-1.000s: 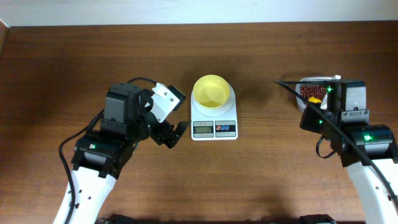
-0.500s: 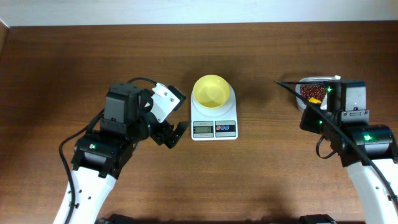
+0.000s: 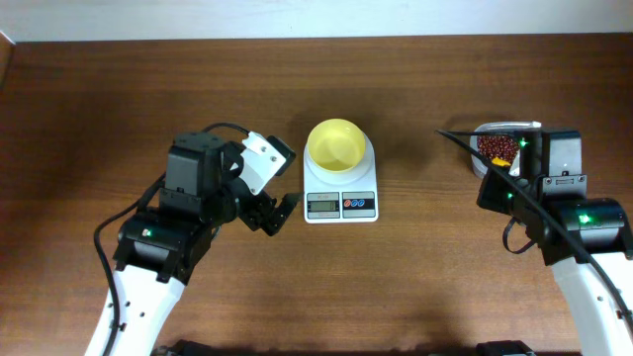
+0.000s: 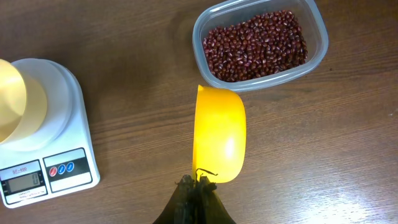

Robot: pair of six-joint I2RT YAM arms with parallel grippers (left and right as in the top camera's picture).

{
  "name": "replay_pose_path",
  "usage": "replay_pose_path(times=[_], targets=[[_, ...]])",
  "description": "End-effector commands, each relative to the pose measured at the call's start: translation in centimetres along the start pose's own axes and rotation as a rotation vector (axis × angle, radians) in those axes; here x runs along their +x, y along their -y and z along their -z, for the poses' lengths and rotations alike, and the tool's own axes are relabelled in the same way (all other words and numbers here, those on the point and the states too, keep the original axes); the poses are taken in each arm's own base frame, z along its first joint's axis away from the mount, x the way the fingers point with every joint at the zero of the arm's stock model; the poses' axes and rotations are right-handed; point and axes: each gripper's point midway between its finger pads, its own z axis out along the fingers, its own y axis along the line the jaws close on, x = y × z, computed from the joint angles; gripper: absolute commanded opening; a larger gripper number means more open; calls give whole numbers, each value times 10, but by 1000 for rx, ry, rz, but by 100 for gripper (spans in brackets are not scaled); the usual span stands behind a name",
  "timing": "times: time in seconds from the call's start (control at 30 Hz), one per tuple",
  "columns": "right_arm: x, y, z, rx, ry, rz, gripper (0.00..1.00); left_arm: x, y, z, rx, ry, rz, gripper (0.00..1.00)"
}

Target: Scoop item into bowl and weigh 50g on scale

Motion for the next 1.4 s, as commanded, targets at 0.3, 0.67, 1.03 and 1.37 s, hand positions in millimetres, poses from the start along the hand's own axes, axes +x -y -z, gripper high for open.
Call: replay_pose_path(times=[0.3, 0.67, 1.03, 1.37], targets=[[-18, 11, 8, 64, 79, -16, 4, 0, 2, 1, 13, 8, -14, 99], [-49, 42, -2, 188, 151, 113, 4, 0, 2, 1, 13, 8, -15, 99], [-76, 62, -80, 212, 103, 132, 4, 0, 2, 1, 13, 8, -14, 99], [-80, 60, -123, 207, 75, 205, 4, 0, 2, 1, 13, 8, -15, 99]])
